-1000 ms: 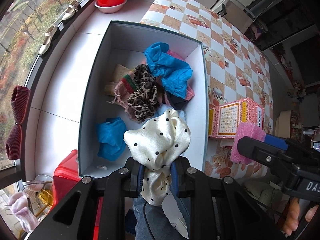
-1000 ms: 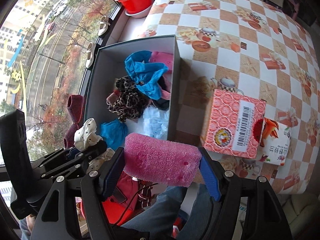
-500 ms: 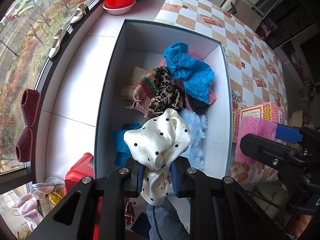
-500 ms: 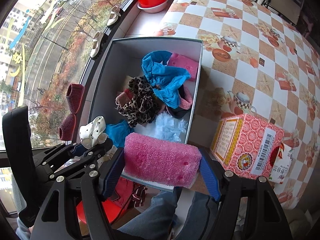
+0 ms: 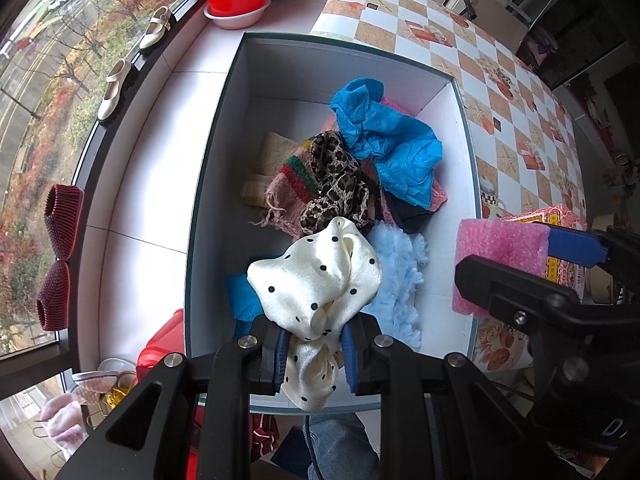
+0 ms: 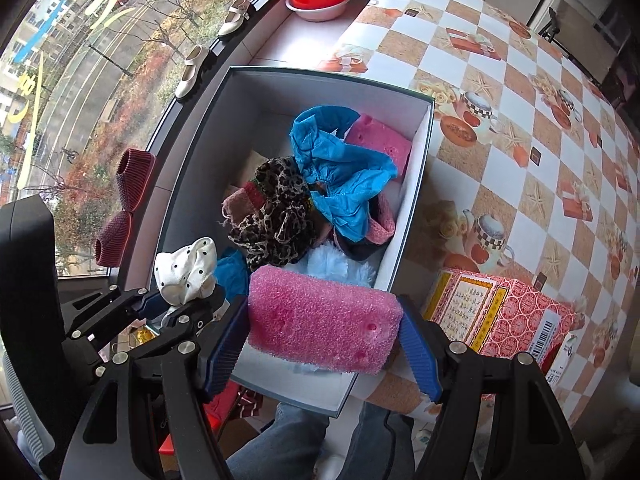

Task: Organize soft objects
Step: 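Carry the polka-dot scrunchie and pink sponge in both tools over the white box, then lower the scrunchie and sponge into the white box and open both tools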

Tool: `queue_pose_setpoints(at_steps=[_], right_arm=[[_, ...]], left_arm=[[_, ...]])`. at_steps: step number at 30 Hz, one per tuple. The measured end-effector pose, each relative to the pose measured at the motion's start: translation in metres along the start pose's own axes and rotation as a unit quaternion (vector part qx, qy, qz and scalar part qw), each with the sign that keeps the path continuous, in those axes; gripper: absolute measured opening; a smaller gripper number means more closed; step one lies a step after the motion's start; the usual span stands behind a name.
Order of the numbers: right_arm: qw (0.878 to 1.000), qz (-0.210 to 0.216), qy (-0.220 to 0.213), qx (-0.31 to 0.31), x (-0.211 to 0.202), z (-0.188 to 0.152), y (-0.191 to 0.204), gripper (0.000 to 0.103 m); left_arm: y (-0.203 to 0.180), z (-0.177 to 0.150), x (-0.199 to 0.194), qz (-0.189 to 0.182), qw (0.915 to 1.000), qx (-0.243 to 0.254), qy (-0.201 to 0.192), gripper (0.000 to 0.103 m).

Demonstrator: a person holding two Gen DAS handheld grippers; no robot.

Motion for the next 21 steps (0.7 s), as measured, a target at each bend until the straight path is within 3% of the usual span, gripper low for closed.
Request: queue_pose_setpoints(at_steps=[21], right_arm=[[1.000,-0.003,0.014,-0.005,0.015,0.004,0.003,0.073]], left_arm=[[-0.001,0.001,0.009,-0.016,0.9998,-0.003,0.013,0.024]])
Point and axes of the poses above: each gripper's, at about its wrist camera, not at the fingertips, and x roughly the way its jaws point, y to its left, z to its top, the point moved 3 cm from there along x, roughly the way its jaws point, and after that the axes turned 12 degrees about x, right-handed, at the moved point
